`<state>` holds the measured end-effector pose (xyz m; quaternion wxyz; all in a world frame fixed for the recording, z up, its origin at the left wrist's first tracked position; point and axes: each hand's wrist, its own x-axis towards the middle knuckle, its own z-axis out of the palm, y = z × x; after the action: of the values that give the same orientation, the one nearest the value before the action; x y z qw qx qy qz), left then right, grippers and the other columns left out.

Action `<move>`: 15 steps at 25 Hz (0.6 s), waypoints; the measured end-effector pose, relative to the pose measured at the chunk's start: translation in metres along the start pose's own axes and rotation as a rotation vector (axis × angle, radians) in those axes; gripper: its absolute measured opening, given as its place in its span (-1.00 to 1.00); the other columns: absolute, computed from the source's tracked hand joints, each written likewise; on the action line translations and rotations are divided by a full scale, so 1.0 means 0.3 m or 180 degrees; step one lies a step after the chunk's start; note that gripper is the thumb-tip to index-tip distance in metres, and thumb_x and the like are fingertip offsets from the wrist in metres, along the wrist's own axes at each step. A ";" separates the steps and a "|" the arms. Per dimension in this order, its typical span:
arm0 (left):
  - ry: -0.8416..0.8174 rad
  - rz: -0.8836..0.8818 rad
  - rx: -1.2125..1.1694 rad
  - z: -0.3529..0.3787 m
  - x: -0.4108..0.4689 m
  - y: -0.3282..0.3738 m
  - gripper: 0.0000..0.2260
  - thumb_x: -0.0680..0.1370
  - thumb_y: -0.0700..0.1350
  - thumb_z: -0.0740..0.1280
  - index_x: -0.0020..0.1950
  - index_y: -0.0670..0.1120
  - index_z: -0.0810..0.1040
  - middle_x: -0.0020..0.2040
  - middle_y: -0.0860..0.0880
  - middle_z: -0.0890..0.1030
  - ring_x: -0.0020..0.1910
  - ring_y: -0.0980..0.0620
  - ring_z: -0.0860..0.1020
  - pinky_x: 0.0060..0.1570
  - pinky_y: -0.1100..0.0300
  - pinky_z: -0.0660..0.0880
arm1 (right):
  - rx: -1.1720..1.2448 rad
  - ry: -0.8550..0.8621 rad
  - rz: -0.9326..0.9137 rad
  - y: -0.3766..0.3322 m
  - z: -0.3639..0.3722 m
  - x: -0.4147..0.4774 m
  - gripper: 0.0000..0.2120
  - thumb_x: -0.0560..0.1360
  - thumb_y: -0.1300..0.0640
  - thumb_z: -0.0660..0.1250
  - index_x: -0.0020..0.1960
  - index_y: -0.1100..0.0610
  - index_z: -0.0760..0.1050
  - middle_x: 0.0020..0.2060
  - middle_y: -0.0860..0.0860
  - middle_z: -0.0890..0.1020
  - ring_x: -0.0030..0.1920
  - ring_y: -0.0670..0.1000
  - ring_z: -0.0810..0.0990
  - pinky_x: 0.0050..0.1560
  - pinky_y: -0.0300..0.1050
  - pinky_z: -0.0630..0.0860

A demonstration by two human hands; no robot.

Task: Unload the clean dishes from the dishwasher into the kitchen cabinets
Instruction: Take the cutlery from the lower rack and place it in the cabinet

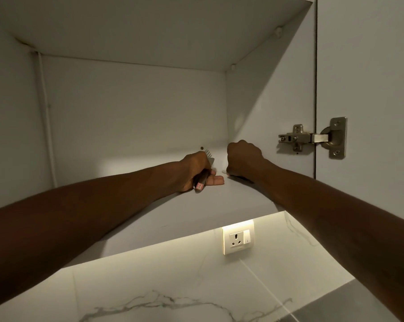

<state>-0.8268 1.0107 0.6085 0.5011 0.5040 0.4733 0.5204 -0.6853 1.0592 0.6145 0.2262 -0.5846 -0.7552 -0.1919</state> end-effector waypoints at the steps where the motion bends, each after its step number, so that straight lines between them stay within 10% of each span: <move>1: 0.0036 -0.0026 -0.0003 0.002 -0.006 0.003 -0.86 0.64 -0.33 0.06 0.11 -0.23 0.38 -0.16 -0.19 0.48 -0.15 -0.16 0.62 -0.40 0.01 0.65 | -0.0025 0.0031 -0.0003 0.001 0.002 0.001 -0.77 0.46 0.18 0.40 0.05 0.16 0.42 0.08 0.14 0.53 -0.02 0.14 0.56 -0.13 -0.11 0.39; 8: 0.0105 -0.0003 0.0028 -0.003 -0.011 -0.001 -0.52 0.63 -0.35 0.04 0.55 -0.15 0.13 0.02 -0.18 0.49 -0.19 -0.19 0.66 -0.35 0.01 0.65 | -0.0374 -0.0306 -0.0075 0.005 -0.009 0.026 -0.76 0.49 0.19 0.36 0.14 0.17 0.46 0.06 0.12 0.53 0.00 0.14 0.56 -0.11 -0.08 0.46; 15: 0.0002 0.0051 0.0028 0.002 -0.018 -0.004 -0.60 0.65 -0.33 0.03 0.50 -0.18 0.19 -0.02 -0.16 0.49 -0.27 -0.18 0.66 -0.39 0.07 0.64 | -0.0719 -0.0381 -0.0333 -0.002 -0.009 0.045 -0.75 0.53 0.21 0.31 0.21 0.18 0.48 0.11 0.13 0.54 0.09 0.16 0.59 -0.04 -0.05 0.49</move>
<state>-0.8261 1.0055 0.6070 0.4946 0.5099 0.4716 0.5225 -0.6885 1.0683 0.6243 0.1032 -0.5765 -0.7704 -0.2520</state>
